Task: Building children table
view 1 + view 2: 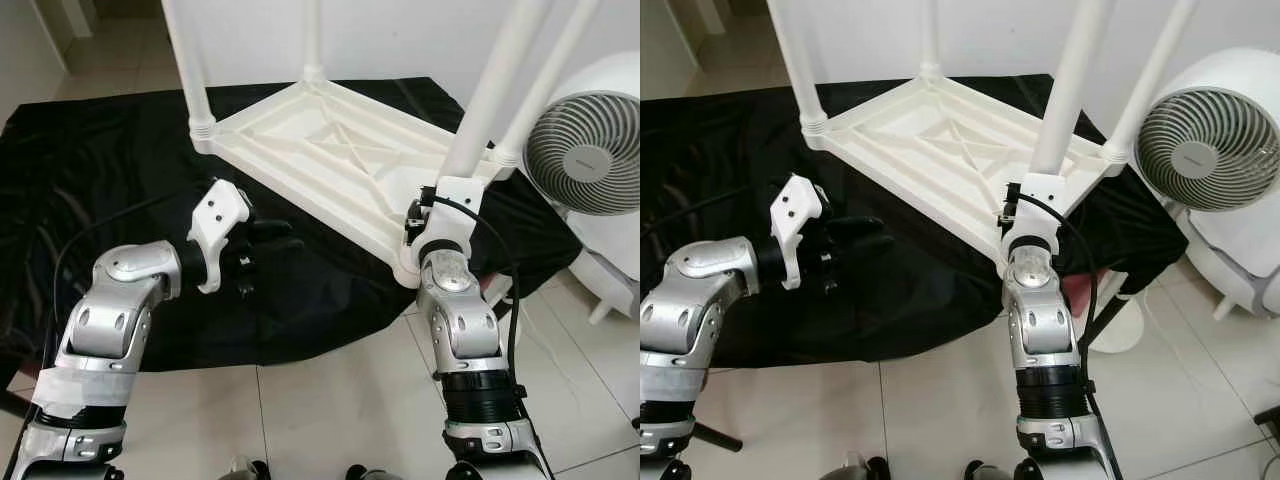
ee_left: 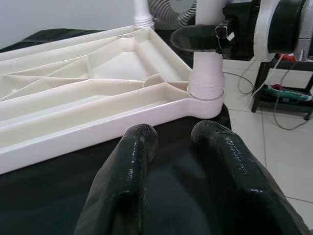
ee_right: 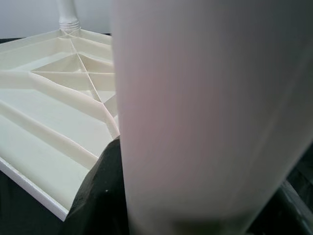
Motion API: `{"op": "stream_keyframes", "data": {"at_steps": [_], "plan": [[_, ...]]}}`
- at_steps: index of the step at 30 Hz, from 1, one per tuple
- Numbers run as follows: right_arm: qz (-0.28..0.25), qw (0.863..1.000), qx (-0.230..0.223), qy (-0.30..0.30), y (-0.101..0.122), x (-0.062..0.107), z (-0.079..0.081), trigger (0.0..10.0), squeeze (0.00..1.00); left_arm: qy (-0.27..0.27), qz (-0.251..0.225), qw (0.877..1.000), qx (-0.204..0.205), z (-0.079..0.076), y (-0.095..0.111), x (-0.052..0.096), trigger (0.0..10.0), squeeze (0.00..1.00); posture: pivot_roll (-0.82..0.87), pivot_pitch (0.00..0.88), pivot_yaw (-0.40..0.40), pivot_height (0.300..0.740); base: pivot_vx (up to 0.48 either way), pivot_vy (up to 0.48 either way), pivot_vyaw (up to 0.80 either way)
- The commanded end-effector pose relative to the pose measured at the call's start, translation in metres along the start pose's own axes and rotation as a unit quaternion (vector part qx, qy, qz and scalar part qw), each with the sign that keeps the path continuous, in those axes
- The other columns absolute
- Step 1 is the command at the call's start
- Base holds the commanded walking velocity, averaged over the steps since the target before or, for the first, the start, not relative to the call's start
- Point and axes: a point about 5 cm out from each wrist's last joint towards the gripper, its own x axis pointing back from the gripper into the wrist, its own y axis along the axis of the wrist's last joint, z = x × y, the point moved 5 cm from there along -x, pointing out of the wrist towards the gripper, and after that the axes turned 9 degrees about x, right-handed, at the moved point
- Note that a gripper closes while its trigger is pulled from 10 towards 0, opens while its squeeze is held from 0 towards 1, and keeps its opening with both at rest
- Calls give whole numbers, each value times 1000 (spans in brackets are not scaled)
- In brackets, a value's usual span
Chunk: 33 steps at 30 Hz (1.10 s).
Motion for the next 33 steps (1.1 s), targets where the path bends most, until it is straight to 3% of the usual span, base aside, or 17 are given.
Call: {"op": "stream_keyframes", "data": {"at_steps": [1, 4, 8, 9, 12, 13, 17, 19, 21, 28, 29, 33], "plan": [[-6, 1000, 10, 26, 2, 0, 9, 10000, 0, 48, -9, 999, -3, 11, 2, 0, 10000, 0, -66, 121, 28, 740, 0, 0, 0], [-42, 996, 56, 53, 14, -1, 16, 10000, 0, 61, -12, 998, -7, 15, 4, 1, 10000, 0, -66, 124, 28, 740, 0, 0, 0], [-59, 993, 74, 65, 19, -1, 18, 10000, 0, 66, -13, 998, -7, 16, 5, 1, 10000, 0, -64, 126, 29, 740, 0, 0, 0], [-68, 990, 80, 89, 22, -2, 20, 10000, 1000, 69, -13, 997, -8, 18, 5, 2, 10000, 0, -64, 128, 31, 740, 0, 0, 0], [-81, 988, 75, 105, 27, -3, 19, 10000, 1000, 72, -13, 997, -7, 18, 5, 2, 10000, 0, -65, 131, 34, 740, 0, 0, 0], [-107, 982, 74, 137, 36, -1, 20, 10000, 0, 74, -13, 997, -7, 19, 5, 2, 10000, 0, -65, 131, 34, 740, 0, 0, 0], [-139, 967, 68, 204, 47, 9, 22, 10000, 0, 74, -13, 997, -5, 18, 5, 3, 10000, 0, -58, 136, 33, 740, 0, 0, 0], [-139, 967, 68, 204, 47, 9, 22, 10000, 0, 74, -13, 997, -5, 18, 5, 3, 10000, 0, -58, 136, 33, 740, 0, 0, 0], [-149, 956, 75, 240, 48, 20, 14, 10000, 0, 76, -14, 997, -5, 18, 4, 4, 10000, 0, -59, 139, 32, 740, 0, 0, 0], [-144, 952, 89, 256, 42, 31, 3, 10000, 0, 78, -14, 997, -5, 18, 4, 5, 10000, 0, -69, 143, 37, 740, 0, 0, 0], [-144, 951, 97, 257, 40, 33, -3, 10000, 969, 78, -15, 997, -4, 19, 4, 5, 10000, 0, -71, 144, 38, 740, 0, 0, 0], [-153, 952, 114, 241, 42, 32, -13, 10000, 1000, 80, -17, 997, -4, 20, 5, 3, 10000, 0, -75, 144, 41, 740, 0, 0, 0]]}}
